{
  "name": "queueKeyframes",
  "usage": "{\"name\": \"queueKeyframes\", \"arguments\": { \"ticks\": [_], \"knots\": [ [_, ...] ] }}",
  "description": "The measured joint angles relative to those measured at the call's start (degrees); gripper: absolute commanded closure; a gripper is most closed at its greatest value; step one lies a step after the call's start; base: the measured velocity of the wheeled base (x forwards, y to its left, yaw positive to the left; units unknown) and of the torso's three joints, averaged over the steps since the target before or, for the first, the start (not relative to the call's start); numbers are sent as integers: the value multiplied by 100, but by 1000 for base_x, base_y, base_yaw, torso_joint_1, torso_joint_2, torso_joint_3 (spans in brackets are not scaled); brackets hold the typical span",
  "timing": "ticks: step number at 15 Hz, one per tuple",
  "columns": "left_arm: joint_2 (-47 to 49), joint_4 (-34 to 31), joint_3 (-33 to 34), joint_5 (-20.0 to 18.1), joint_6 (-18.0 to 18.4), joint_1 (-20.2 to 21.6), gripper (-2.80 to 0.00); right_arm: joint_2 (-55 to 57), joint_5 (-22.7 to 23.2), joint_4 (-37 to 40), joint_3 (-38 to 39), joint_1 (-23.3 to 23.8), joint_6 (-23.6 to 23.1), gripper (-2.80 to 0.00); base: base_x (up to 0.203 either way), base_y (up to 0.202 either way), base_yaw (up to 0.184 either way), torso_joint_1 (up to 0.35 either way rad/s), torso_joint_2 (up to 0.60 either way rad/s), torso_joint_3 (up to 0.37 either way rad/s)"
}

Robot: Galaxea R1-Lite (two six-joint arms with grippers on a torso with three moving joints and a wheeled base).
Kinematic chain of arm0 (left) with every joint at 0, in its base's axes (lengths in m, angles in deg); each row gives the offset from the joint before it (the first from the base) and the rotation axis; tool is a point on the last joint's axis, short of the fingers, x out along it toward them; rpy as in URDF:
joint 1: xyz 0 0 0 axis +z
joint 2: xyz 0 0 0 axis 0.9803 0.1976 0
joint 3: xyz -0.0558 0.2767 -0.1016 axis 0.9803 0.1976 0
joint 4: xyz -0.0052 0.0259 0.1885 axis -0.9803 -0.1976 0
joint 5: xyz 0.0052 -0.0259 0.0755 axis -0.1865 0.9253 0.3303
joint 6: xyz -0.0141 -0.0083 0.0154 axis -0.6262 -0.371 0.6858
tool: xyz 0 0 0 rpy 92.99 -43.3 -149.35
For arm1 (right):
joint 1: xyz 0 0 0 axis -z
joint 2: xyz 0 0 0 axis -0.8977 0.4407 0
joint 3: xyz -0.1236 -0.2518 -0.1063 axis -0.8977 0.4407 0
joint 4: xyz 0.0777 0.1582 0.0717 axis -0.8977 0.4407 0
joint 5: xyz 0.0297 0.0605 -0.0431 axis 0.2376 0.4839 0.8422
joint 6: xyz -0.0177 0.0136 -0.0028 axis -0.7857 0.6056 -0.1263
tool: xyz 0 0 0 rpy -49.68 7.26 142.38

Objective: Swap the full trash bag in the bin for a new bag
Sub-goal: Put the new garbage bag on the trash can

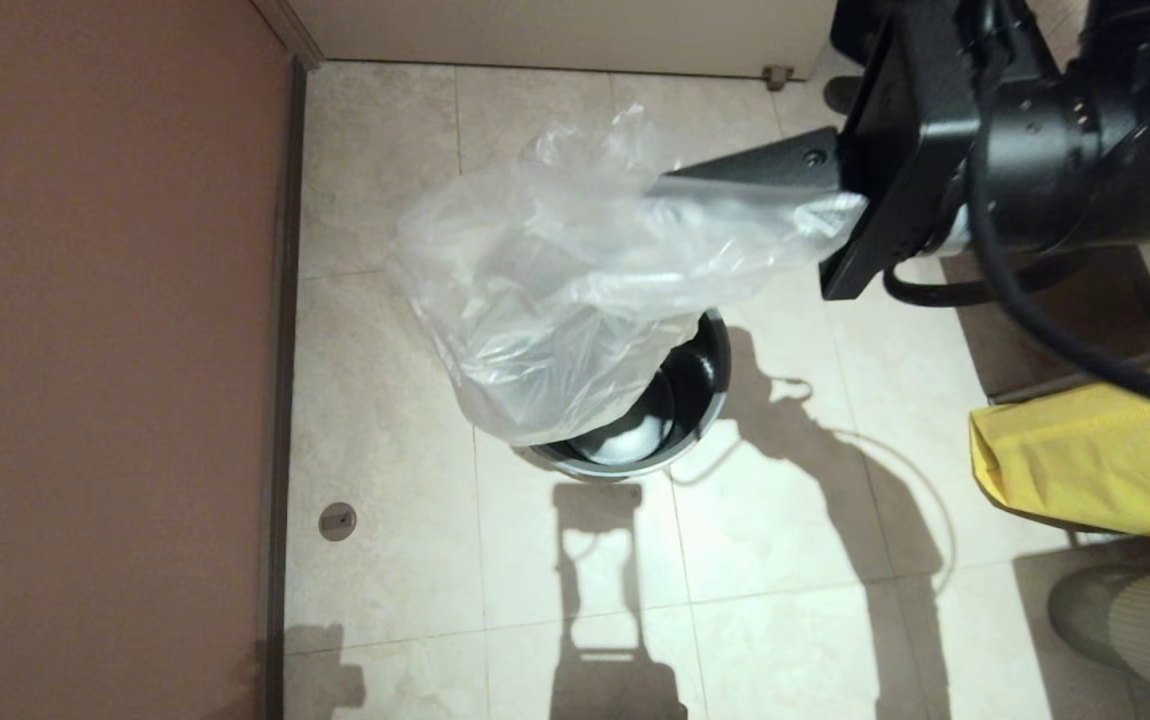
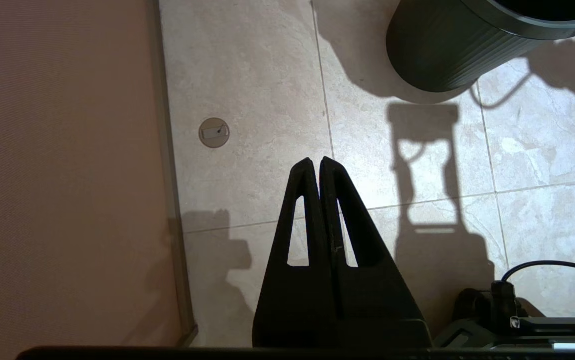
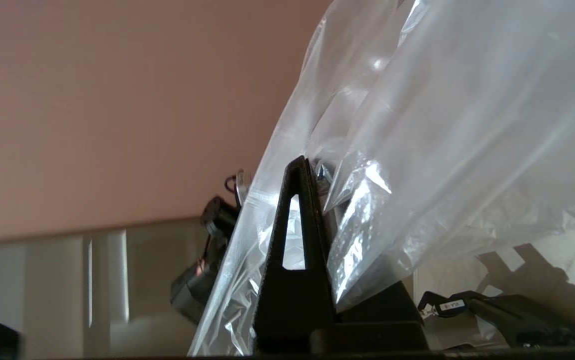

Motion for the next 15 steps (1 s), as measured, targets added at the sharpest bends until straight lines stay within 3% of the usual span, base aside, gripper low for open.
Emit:
{"name": "queueKeyframes", "arguments": {
  "ticks": [3,7,15],
  "knots": [
    [0,0,0,0,-2,0,0,605,779,-1144,374,133,-234,0,0,0,0,0,0,0],
    [0,0,-2,1,-2,-2,0,1614,1133,-2545,355,347,-534,0,0,0,0,0,0,0],
    [0,0,-5,1,0,0,0,2700,1136,-2807,-389,887,-866,0,0,0,0,0,0,0]
  ]
}}
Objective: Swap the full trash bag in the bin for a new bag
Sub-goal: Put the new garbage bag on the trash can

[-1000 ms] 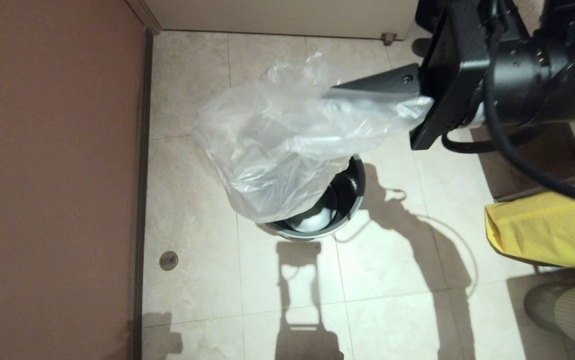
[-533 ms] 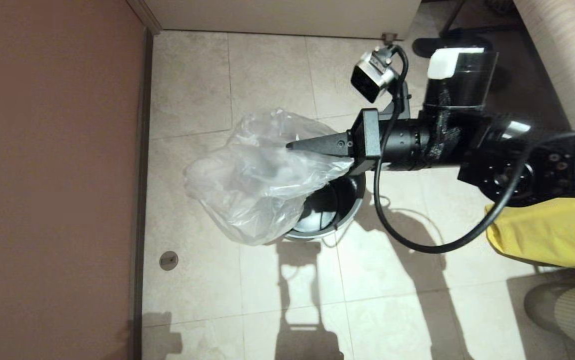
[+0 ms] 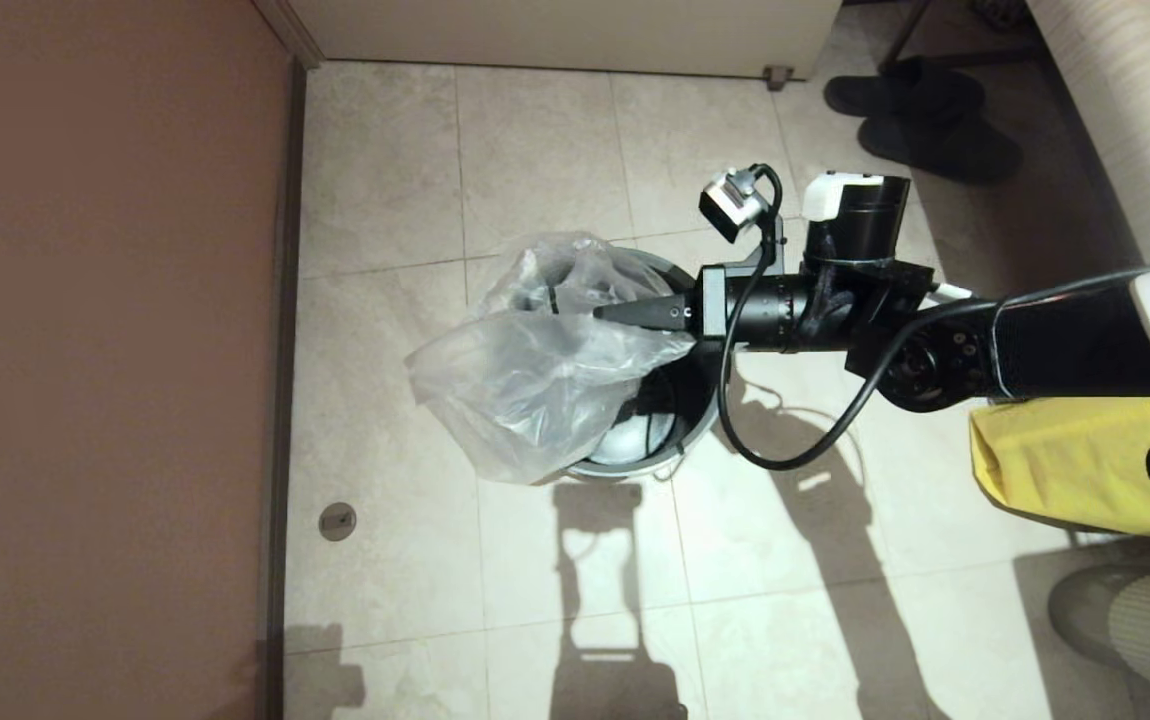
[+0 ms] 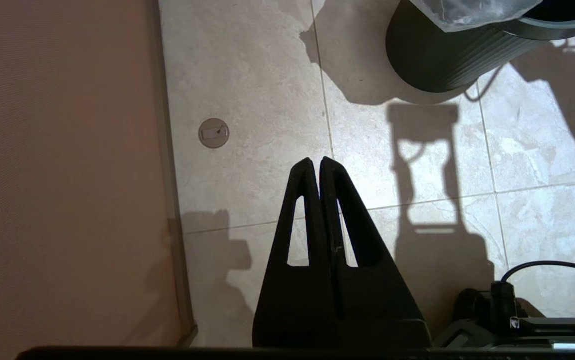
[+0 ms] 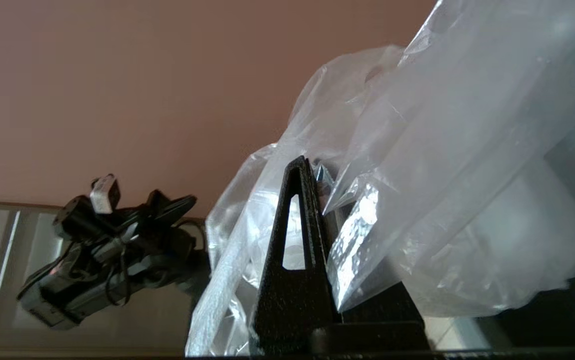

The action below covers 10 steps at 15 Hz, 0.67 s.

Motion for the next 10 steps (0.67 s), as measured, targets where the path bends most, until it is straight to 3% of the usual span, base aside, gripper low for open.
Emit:
{"name": "queueKeyframes", "arguments": {
  "ticks": [2,6,10],
  "knots": [
    [0,0,0,-1,-1,-2,0,162,-13,225,-413,48,-6,0,0,0,0,0,0,0],
    [0,0,0,-1,-2,0,0,218,-24,1417,-1119,180,-351,0,0,0,0,0,0,0],
    [0,2,0,-1,-2,0,0,-24,-94,2380,-1285,313,-1290,0,0,0,0,0,0,0]
  ]
}}
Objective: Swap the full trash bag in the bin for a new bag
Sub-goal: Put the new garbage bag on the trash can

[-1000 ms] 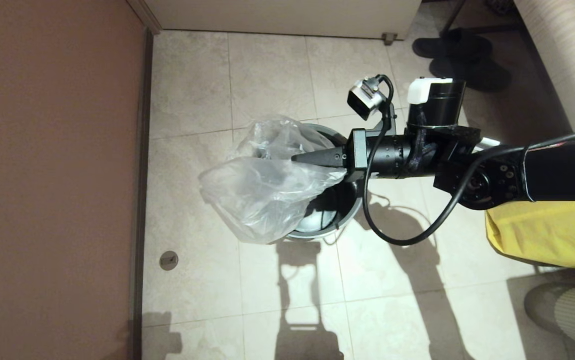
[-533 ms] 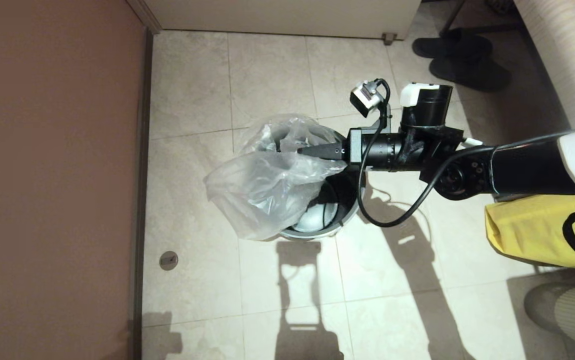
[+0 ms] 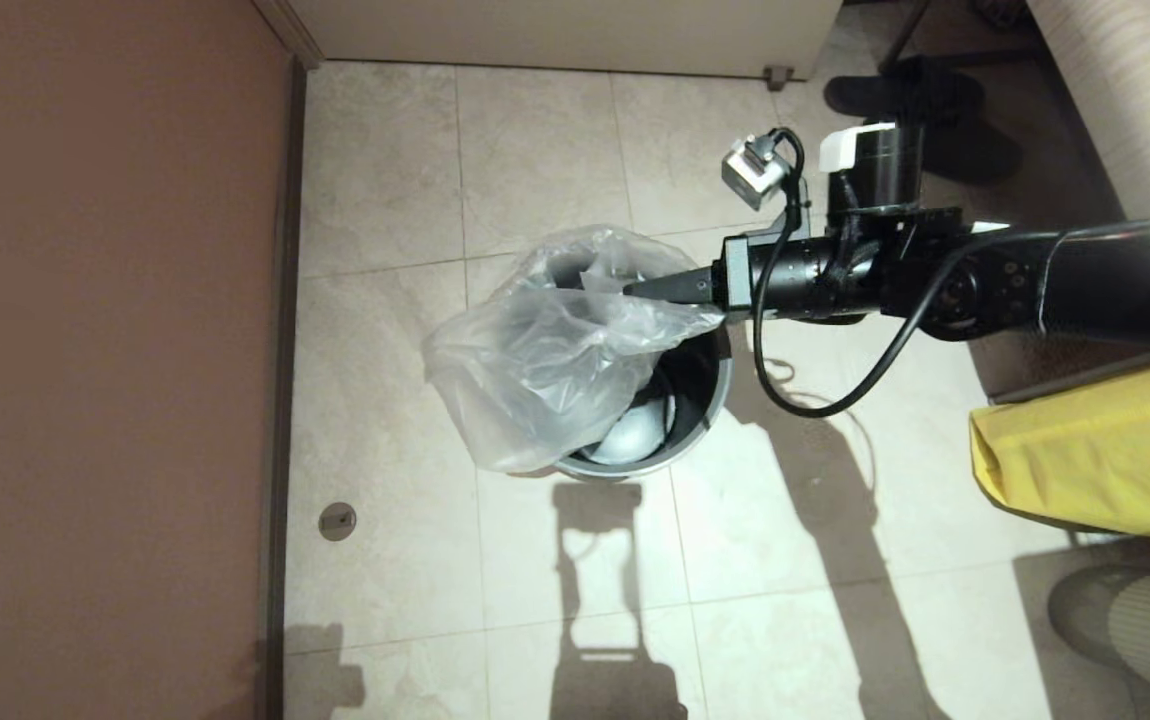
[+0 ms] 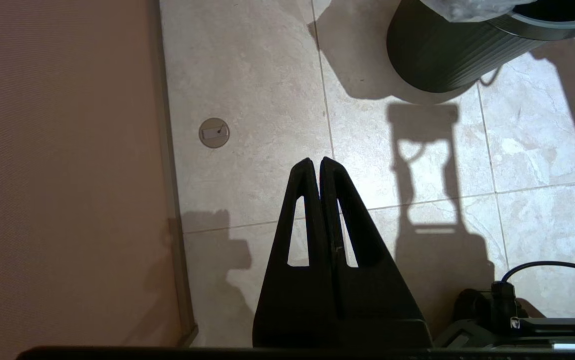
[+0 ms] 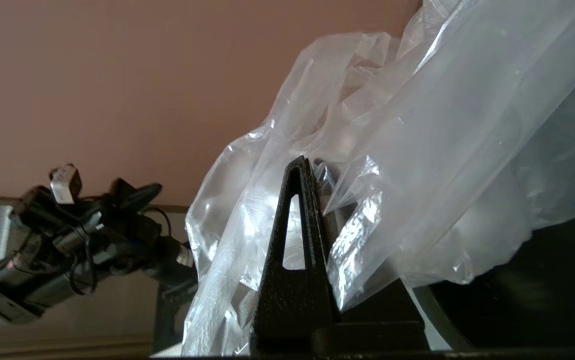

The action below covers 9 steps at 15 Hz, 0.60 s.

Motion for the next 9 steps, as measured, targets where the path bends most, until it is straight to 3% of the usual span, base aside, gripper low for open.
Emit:
{"name": "queueKeyframes", "arguments": {
  "ticks": [3,9],
  "knots": [
    [0,-2,0,0,0,-2,0,-225,-9,386,-155,7,-252,0,0,0,0,0,0,0],
    [0,-2,0,0,2,-2,0,-353,-17,167,-427,-479,-531,0,0,0,0,0,0,0]
  ]
}}
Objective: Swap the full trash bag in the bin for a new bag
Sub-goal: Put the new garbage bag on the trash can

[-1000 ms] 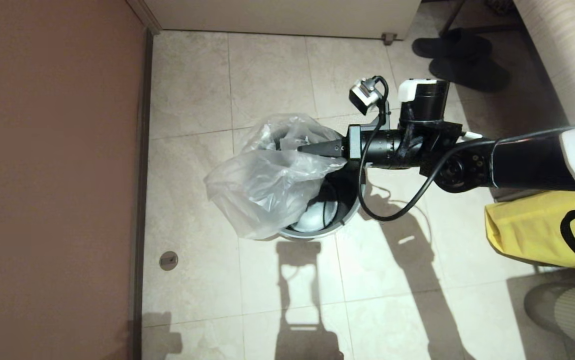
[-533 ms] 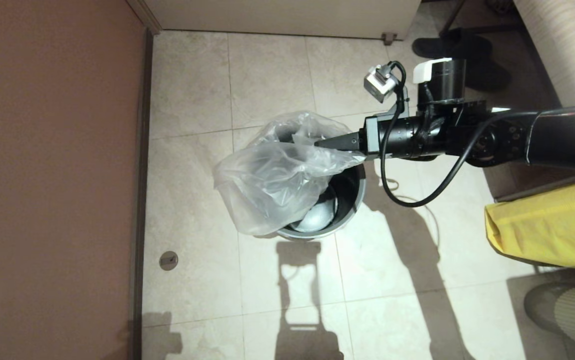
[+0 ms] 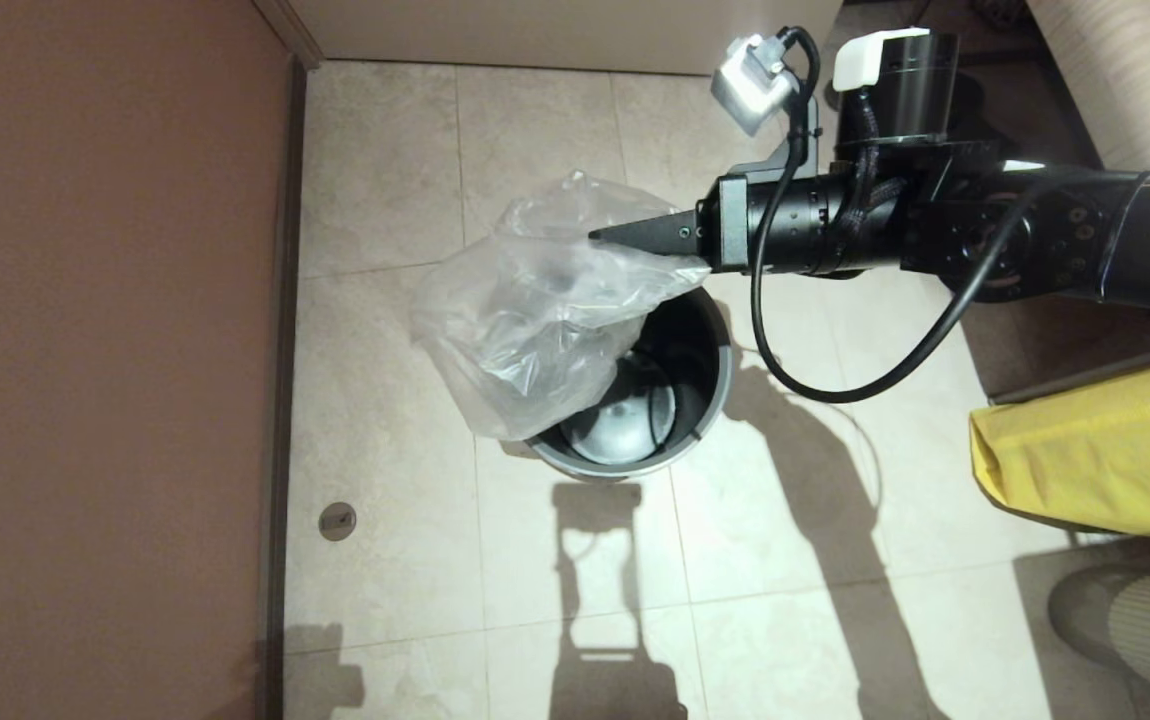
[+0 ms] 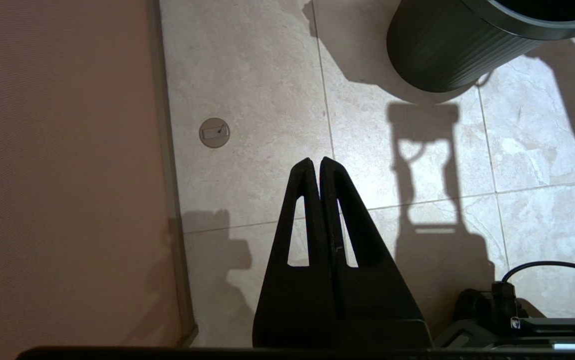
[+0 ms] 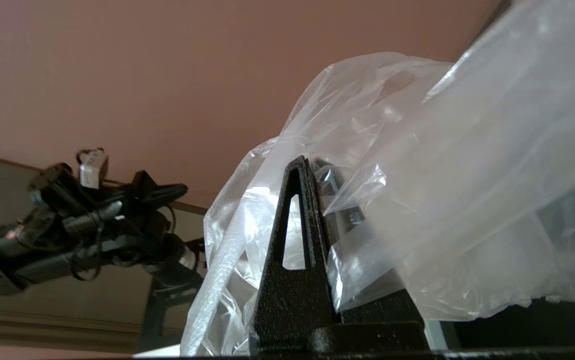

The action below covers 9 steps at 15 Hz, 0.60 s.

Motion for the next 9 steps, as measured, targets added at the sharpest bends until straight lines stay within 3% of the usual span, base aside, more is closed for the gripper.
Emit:
{"name": "queueKeyframes", "arguments": {
  "ticks": [5,9],
  "knots": [
    [0,0,0,0,-1,0,0,16,-454,388,180,-22,-1423,0,0,0,0,0,0,0],
    [0,0,0,-3,-2,0,0,82,-809,347,400,5,-2091,0,0,0,0,0,0,0]
  ]
}}
